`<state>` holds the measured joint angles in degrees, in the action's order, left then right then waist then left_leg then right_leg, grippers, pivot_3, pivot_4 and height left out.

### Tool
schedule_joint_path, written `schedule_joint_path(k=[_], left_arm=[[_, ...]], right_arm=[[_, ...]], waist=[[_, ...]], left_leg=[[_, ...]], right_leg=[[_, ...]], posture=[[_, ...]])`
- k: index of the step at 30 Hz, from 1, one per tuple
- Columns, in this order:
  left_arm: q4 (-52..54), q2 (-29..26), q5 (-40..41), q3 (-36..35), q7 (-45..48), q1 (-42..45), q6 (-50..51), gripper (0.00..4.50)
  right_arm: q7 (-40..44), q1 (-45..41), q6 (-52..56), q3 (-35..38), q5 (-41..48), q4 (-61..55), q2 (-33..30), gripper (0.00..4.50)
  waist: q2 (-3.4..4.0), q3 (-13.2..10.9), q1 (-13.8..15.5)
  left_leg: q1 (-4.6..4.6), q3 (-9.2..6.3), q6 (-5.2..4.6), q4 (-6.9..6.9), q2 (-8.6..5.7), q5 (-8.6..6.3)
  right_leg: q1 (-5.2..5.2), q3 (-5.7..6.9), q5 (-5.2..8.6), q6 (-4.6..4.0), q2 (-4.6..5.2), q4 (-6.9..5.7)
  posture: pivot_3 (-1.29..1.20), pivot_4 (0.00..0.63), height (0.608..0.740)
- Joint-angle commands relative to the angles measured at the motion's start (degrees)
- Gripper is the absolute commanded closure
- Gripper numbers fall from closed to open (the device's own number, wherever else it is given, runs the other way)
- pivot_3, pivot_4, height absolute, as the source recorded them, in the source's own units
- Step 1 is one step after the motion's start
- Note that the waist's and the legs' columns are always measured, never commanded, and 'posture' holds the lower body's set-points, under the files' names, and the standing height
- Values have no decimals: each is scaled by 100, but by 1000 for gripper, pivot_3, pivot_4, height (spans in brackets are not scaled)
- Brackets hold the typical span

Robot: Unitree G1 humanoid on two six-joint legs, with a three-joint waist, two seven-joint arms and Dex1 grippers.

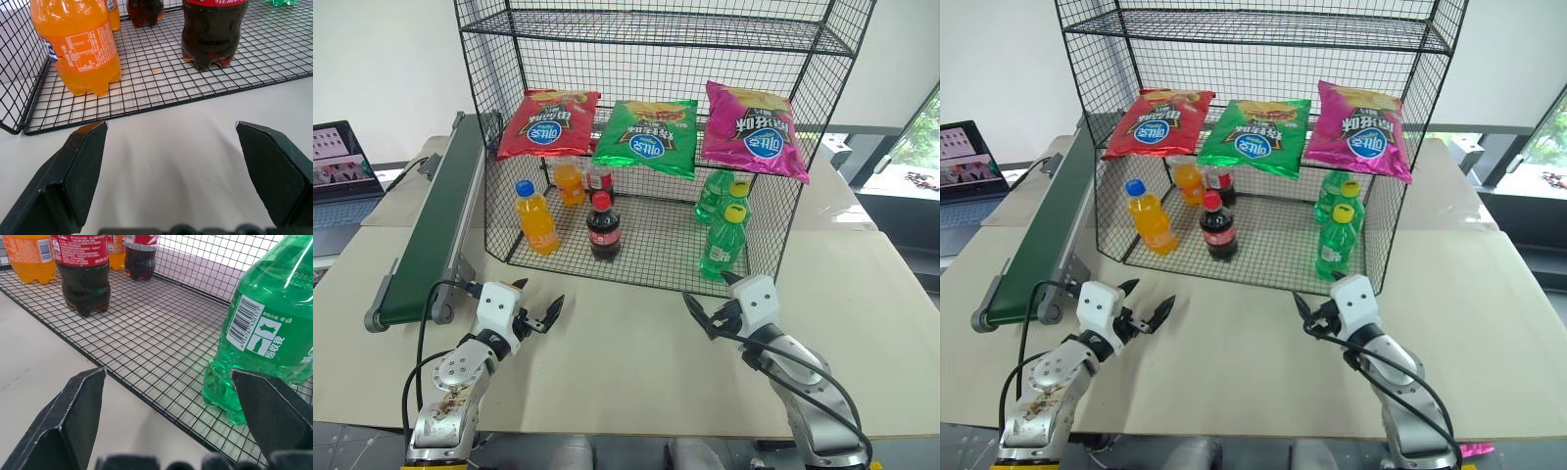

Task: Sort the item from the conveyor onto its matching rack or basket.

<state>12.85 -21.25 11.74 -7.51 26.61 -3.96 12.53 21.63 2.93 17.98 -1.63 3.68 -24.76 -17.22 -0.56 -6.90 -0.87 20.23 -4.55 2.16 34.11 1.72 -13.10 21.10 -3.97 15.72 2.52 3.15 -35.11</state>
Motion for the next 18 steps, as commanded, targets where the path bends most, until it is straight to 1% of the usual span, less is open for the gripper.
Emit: schedule_joint_path(k=[1,8,18], left_arm=[[151,-55,34,-33,-8,78,-32,16],[223,4,95,-42,-35,70,-6,16],[430,3,510,-108,90,-20,185,16]], right_arm=[[36,-36,-137,105,120,-148,-44,0],[163,42,-149,184,233,-299,-119,0],[42,62,-67,72,222,-386,-52,0]], waist=[[0,0,0],[0,0,-1],[0,0,0]], left_leg=[[0,0,0,0,0,0],[0,0,0,0,0,0],[0,0,0,0,0,0]], right_leg=[[0,0,0,0,0,0],[0,0,0,0,0,0],[0,0,0,0,0,0]], posture=[[0,150,738],[0,150,738],[0,150,738]])
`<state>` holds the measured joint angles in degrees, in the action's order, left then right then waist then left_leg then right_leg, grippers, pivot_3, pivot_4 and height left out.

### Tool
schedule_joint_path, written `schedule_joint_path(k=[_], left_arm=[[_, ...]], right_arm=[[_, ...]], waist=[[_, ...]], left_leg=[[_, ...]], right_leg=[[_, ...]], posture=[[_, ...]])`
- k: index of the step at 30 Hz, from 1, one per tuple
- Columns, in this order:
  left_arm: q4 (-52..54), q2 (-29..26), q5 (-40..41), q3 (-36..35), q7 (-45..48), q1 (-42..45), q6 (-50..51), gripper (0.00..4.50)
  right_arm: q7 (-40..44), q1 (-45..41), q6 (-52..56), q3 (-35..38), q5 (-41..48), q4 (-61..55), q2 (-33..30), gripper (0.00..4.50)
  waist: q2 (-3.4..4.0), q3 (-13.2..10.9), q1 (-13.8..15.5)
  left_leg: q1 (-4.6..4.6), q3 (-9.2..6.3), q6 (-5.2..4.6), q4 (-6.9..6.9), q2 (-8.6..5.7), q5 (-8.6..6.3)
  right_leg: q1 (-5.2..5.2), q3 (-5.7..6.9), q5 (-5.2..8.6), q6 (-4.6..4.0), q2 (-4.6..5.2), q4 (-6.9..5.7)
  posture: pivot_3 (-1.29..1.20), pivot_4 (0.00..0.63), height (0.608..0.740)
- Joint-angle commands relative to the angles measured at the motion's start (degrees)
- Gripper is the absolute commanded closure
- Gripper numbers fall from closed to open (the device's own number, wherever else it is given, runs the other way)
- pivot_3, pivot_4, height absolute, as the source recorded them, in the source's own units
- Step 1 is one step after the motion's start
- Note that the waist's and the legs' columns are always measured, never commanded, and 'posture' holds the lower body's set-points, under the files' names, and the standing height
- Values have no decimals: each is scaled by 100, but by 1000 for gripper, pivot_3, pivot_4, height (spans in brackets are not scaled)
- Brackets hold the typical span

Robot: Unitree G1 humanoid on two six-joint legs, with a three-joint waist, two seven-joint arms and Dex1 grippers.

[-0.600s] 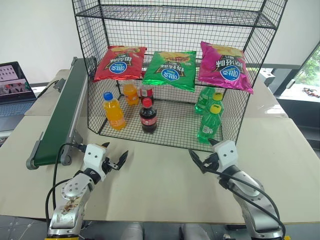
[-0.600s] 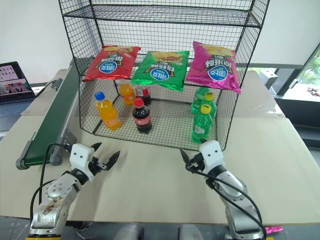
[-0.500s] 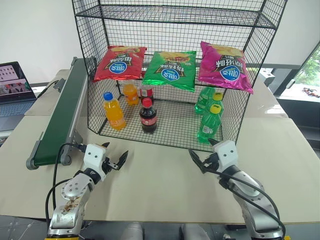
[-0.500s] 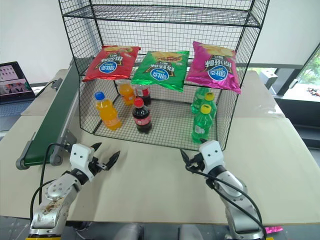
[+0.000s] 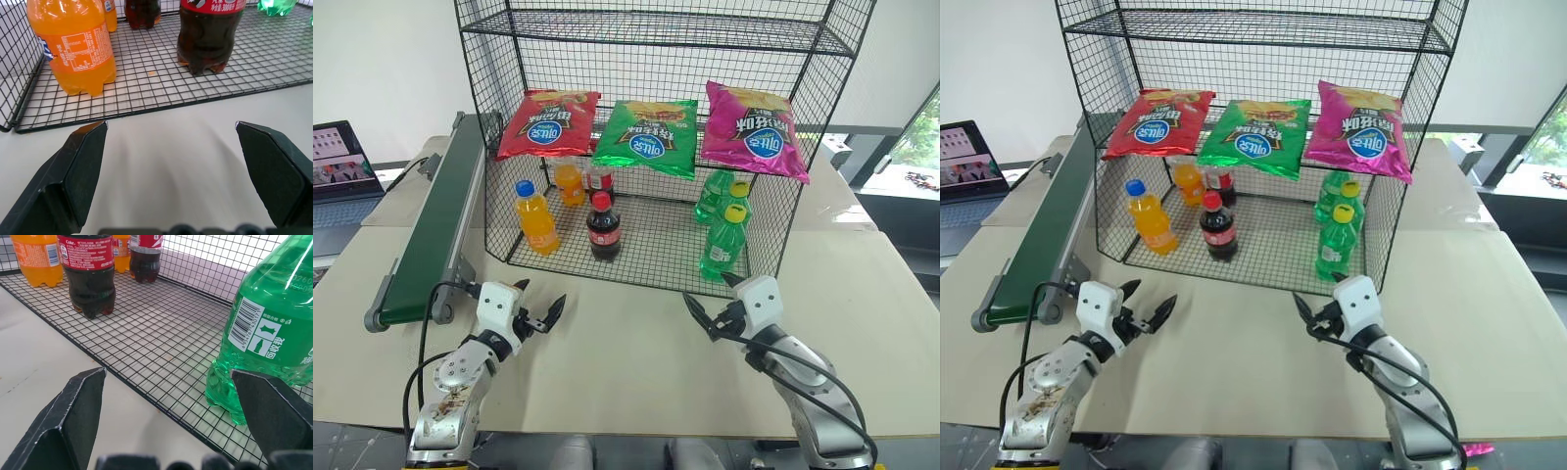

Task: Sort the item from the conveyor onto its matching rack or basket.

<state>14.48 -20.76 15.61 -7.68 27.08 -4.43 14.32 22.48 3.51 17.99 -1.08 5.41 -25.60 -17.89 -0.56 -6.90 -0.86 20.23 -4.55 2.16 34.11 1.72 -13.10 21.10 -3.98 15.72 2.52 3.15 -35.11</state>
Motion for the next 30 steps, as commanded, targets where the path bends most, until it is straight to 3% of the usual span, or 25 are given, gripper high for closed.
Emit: schedule_joint_path(k=[1,30], left_arm=[[263,-59,131,-93,40,34,11,16],[401,-165,246,-51,87,79,114,16]], right_arm=[[-48,8,-62,16,53,-310,11,0],[-133,-18,88,-59,58,-464,0,0]], waist=[[0,0,-1],[0,0,0]], left_leg=[[0,0,0,0,0,0],[0,0,0,0,0,0]], right_leg=[[0,0,0,0,0,0],[0,0,1,1,0,0]], posture=[[0,150,738],[0,150,738]])
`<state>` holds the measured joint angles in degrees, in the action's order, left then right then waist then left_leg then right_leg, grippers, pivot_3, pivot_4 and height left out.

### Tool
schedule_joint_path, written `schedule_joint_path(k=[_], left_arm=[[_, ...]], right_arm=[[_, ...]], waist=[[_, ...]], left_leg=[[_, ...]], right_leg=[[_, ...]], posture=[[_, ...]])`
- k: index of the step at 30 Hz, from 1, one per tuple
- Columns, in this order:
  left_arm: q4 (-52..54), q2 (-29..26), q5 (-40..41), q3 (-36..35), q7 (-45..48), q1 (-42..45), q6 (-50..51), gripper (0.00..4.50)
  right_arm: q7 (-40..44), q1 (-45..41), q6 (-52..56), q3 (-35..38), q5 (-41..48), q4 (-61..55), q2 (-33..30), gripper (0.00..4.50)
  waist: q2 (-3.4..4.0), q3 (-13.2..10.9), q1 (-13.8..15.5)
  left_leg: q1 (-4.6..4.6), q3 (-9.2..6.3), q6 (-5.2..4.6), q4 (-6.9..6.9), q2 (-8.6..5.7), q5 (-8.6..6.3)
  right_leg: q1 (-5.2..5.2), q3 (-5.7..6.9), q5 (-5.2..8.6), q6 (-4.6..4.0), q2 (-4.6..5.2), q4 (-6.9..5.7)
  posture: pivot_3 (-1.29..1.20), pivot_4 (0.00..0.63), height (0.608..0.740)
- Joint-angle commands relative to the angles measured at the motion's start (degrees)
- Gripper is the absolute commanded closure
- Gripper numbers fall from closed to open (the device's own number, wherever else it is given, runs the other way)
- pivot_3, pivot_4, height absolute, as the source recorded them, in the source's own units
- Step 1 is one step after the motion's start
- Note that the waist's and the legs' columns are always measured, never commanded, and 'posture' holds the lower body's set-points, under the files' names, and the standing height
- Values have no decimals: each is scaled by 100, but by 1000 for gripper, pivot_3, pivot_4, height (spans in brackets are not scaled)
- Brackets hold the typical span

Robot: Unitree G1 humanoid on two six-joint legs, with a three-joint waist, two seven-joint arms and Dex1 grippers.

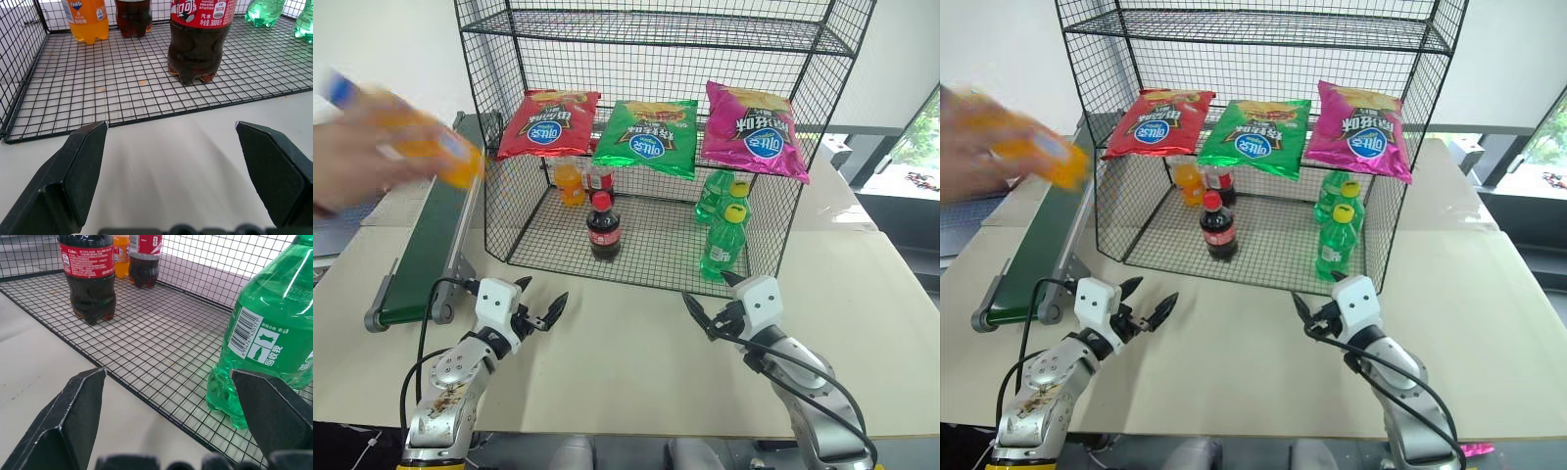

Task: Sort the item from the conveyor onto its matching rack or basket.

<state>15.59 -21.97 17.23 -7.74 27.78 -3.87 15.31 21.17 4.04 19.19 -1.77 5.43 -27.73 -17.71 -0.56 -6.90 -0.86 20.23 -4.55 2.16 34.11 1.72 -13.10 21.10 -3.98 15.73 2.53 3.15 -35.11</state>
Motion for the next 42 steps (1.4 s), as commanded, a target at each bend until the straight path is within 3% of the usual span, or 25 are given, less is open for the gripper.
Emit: schedule_joint_path(k=[1,20,26,33,37,42], left_arm=[[295,-43,85,-49,12,19,17,16],[477,-62,198,-149,-74,-9,148,16],[1518,-98,682,-823,-366,-433,605,16],[2281,16,1425,-2313,-1215,-760,1090,16],[2016,-45,1530,-2889,-1620,-557,1133,16],[889,-381,1073,-3084,-1831,128,761,16]], right_arm=[[3,-75,-33,10,59,-243,-19,0],[74,-56,-46,46,113,-206,-61,0],[770,-521,331,344,930,-291,-430,0],[2034,-1259,758,314,2088,-218,-1077,0],[2486,-1892,1006,20,2562,-88,-1052,0],[2860,-3098,939,-445,2650,582,-627,0]], waist=[[0,0,0],[0,0,0],[-1,-2,-26],[-3,-5,1],[-5,-6,-1],[-2,-5,-4]], left_leg=[[0,0,0,0,0,0],[0,0,0,0,0,0],[0,0,0,0,2,0],[-2,-2,-1,3,3,0],[-2,-1,-1,11,2,0],[-6,-5,-1,16,5,0]], right_leg=[[0,0,0,0,0,0],[0,0,1,1,0,0],[-1,0,-3,-5,-1,0],[-6,1,-1,-2,-2,1],[-7,1,-3,-6,-1,0],[-7,4,-4,-6,-9,-7]], posture=[[0,150,738],[0,150,738],[0,150,738],[0,150,738],[0,150,738],[0,150,738]])
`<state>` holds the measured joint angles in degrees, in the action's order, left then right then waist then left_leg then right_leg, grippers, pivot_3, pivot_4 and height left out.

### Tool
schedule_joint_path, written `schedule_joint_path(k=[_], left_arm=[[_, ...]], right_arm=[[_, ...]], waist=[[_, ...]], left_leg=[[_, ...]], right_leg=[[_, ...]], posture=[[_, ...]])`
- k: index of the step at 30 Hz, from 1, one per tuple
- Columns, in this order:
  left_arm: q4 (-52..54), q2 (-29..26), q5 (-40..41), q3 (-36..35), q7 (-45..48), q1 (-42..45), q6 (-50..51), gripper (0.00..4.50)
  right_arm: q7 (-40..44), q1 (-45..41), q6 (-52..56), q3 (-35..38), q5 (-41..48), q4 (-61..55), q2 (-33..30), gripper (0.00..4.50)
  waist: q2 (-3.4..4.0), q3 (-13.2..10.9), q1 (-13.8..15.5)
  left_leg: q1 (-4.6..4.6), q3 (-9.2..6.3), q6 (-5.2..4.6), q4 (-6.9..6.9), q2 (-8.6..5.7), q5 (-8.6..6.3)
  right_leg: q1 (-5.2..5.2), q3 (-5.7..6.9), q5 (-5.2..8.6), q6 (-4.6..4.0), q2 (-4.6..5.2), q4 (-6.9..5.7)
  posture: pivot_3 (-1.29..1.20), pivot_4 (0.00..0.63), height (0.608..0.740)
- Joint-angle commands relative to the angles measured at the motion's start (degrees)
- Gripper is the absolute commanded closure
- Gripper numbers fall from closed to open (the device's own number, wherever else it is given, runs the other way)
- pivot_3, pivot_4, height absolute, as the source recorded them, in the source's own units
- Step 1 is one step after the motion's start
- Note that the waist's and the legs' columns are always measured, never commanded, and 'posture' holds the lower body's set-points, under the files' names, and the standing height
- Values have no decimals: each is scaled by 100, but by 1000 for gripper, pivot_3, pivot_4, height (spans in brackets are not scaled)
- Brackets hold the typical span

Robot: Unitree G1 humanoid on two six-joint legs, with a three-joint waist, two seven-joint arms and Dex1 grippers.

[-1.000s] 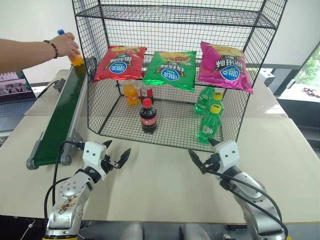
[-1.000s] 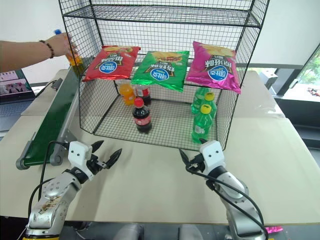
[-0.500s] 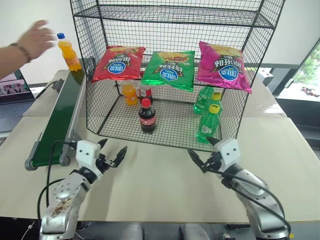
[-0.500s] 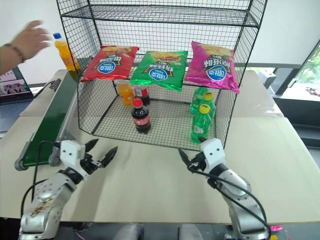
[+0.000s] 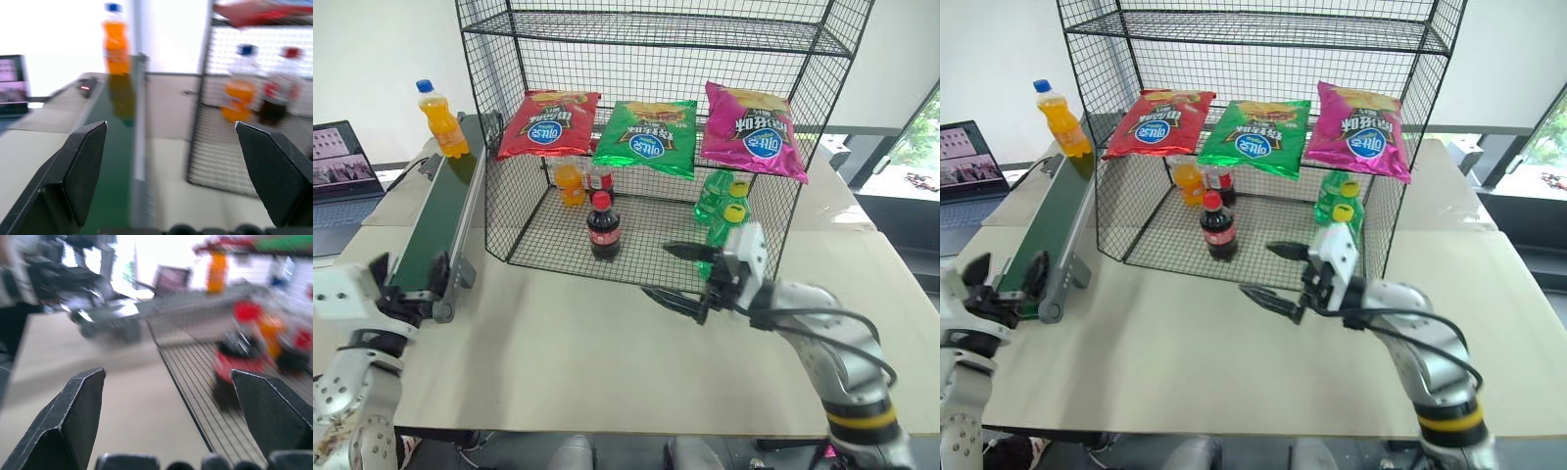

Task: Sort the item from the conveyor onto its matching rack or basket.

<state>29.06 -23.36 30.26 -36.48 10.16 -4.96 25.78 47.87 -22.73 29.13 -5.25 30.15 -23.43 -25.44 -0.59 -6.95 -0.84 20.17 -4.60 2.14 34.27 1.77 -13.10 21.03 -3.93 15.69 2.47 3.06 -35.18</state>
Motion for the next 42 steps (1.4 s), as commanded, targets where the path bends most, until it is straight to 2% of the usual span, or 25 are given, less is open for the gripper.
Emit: schedule_joint_path(k=[1,6,11,42], left_arm=[[-634,-320,-296,-232,-51,315,-362,16],[-1410,-625,-327,-349,202,536,-646,16],[-1748,-752,-245,-279,342,791,-656,16],[-2118,-935,-353,-363,292,1070,-735,16]], right_arm=[[250,-581,-61,-138,207,237,205,0],[516,-1176,-89,-312,232,498,435,0],[635,-1447,-71,-349,216,559,539,0],[544,-1541,165,-339,405,319,561,0]], waist=[[1,0,-4],[-1,1,-1],[-3,2,2],[-4,2,-18]], left_leg=[[0,0,0,0,-1,0],[6,1,0,-6,-4,-2],[6,1,0,-10,-2,-2],[5,1,1,-16,0,-2]], right_leg=[[2,0,-4,-7,0,-1],[6,0,-5,-9,7,6],[9,1,-6,-9,7,4],[15,2,-7,-12,7,-3]], posture=[[0,150,738],[0,150,738],[0,150,738],[0,150,738]])
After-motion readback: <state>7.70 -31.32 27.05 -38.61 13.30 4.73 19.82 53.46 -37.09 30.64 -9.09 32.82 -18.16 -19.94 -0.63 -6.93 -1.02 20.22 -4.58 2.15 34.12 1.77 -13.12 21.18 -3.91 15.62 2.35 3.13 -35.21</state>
